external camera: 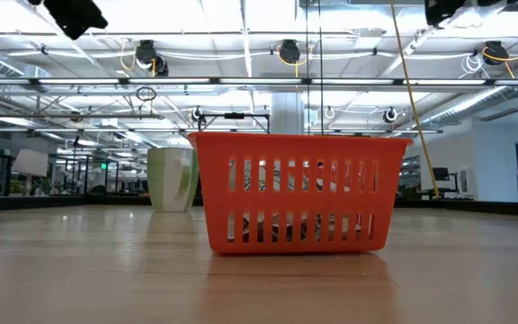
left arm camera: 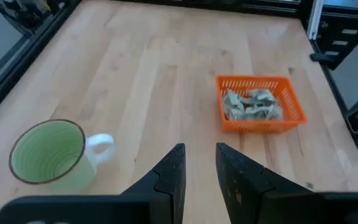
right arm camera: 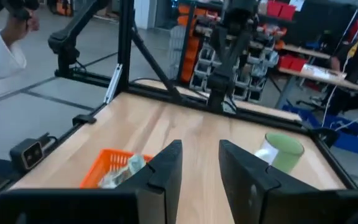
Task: Pick and place Stevia / Truvia into bins
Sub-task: Return to Home Position
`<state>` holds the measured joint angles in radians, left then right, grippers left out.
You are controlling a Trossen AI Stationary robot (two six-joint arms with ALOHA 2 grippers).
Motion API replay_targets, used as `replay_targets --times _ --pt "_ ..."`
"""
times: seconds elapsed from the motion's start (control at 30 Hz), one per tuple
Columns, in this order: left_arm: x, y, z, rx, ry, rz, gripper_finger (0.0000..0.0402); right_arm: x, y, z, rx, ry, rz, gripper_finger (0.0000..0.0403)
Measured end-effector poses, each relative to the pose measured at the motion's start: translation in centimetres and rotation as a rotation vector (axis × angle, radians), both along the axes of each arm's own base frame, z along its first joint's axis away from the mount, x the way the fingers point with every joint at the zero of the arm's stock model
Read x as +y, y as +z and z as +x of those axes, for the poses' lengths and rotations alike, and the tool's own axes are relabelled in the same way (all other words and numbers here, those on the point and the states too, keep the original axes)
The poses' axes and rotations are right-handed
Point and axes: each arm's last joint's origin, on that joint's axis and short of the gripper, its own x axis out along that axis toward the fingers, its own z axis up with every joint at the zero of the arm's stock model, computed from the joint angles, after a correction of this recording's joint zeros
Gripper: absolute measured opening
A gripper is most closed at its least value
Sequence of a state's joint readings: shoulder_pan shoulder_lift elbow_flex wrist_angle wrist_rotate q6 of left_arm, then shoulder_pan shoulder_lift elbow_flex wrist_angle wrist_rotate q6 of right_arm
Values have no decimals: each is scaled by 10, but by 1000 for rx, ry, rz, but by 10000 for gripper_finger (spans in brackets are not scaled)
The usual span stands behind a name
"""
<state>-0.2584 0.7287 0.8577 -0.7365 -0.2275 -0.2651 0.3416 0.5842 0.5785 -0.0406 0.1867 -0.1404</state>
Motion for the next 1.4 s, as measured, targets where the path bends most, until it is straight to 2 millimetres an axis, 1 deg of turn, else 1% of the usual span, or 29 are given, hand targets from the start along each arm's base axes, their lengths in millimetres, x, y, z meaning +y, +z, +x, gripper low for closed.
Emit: replay_targets --times 0.13,0.2,0.27,0.33,0.4,0.6,0.67,0.73,0.8,0.97,1.1,1.2,1.27,1.4 --pt "3 1 -12 -51 -1 -13 93 -7 -4 -21 65 -7 46 98" --pt "5 -7 -17 -77 -13 -1 93 -11 -2 -31 50 -10 77 98" --pt "5 -14 -21 -160 -33 11 93 -14 -5 -38 22 -8 87 98" --pt "6 -25 -25 -236 -83 11 93 -15 -10 -44 0 -7 94 100" --pt "5 -35 -30 -309 -131 -5 93 -17 -22 -47 -10 -5 84 100" --pt "7 -63 -41 -485 -166 -48 93 -18 -46 -50 -228 2 104 100" --pt "7 -71 -42 -528 -186 -55 93 -18 -55 -51 -254 -3 86 100" --pt "7 -78 -45 -550 -187 -61 93 -20 -59 -52 -289 -14 99 100" --pt "8 -81 -47 -578 -184 -71 93 -21 -62 -53 -317 -22 127 100" --pt "9 -88 -49 -617 -187 -60 93 -22 -74 -51 -295 -33 197 100" --pt "8 -96 -45 -663 -187 -65 93 -20 -91 -46 -287 -28 269 100" --pt "6 -106 -42 -672 -214 -74 93 -20 -90 -46 -308 -22 337 100" --pt "4 -112 -40 -679 -255 -85 93 -20 -91 -46 -292 -21 359 100" --pt "3 -118 -39 -672 -288 -96 93 -20 -93 -46 -274 -22 380 100"
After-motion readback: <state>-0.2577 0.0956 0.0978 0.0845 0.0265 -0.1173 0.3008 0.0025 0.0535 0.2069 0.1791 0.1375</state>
